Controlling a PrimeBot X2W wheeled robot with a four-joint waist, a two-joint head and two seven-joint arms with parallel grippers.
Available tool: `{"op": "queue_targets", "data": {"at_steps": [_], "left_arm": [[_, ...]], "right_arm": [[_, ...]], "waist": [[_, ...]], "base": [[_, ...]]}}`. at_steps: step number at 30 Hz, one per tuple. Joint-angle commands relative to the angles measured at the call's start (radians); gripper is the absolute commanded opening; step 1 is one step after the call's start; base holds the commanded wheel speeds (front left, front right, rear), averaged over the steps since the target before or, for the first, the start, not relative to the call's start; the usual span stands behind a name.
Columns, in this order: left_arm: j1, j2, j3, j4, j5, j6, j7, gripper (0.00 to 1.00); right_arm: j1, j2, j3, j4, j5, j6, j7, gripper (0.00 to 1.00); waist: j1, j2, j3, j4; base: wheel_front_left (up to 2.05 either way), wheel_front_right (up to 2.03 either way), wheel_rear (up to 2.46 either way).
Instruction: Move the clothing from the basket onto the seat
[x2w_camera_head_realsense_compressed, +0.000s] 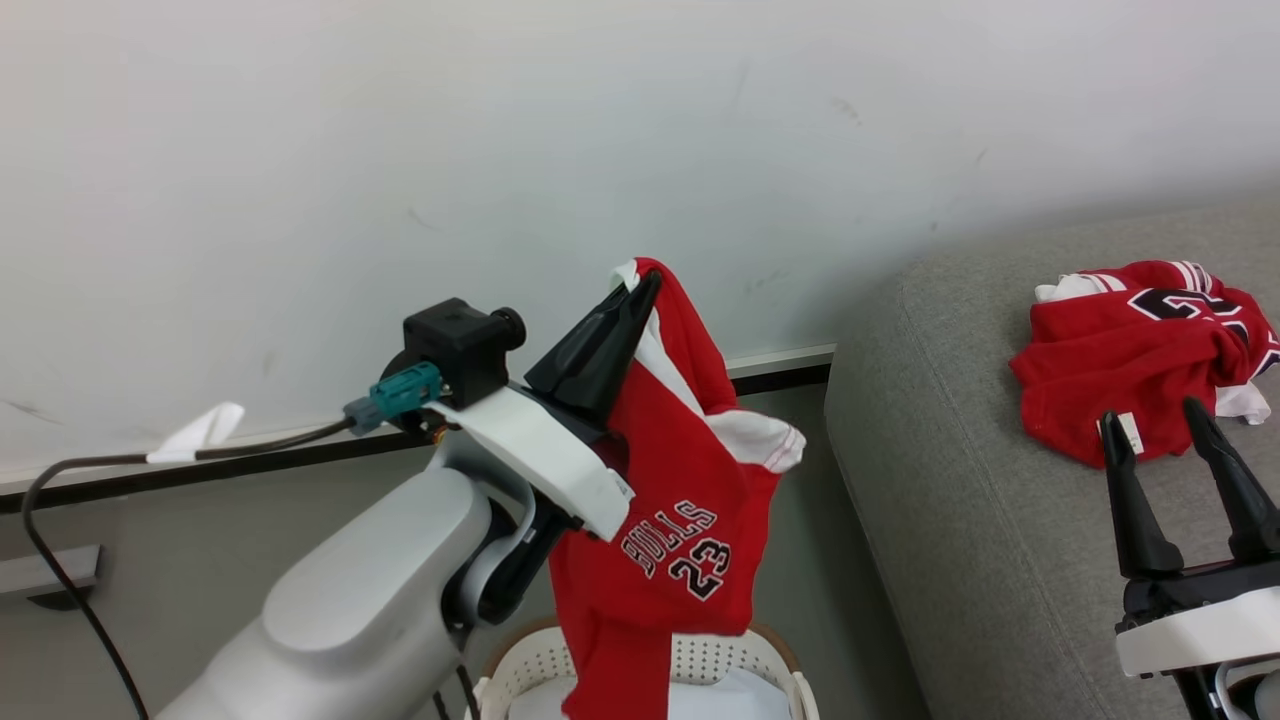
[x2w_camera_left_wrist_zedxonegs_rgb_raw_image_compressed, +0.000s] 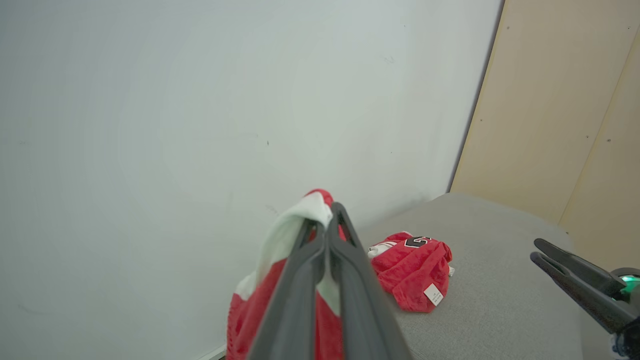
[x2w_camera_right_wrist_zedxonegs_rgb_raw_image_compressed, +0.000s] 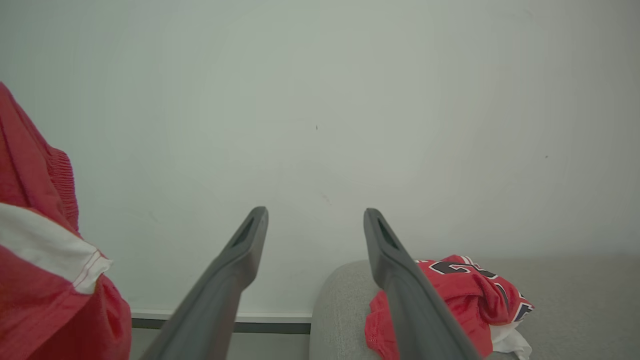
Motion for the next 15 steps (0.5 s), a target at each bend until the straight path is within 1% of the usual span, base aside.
{"op": "queue_targets", "data": {"at_steps": [1,10,15], "left_arm": [[-0.001,0.009,0.003,-0.004,-0.002,0.004,0.002,0.00],[0.012,0.010,-0.004,-0.003,-0.010,0.009,0.006,0.00],[0.010,0.007,-0.010,0.001,-0.010,0.006,0.007,0.00]], "right_arm": [[0.004,-0.006,0.007,0.004,0.007,-0.002,-0.003,1.00],[-0.012,-0.016,0.058,0.004,0.017,-0.002,-0.003,1.00],[-0.025,-0.021,0.139,-0.014,0.050,-0.002,-0.003,1.00]], "waist": [[0.0000,-0.0001,0.000,0.000],[0.0000,-0.0001,-0.006,0.008],[0.0000,-0.0001,-0.011,0.012]], "base": [[0.00,0.00,0.00],[0.00,0.00,0.00],[0.00,0.00,0.00]]}}
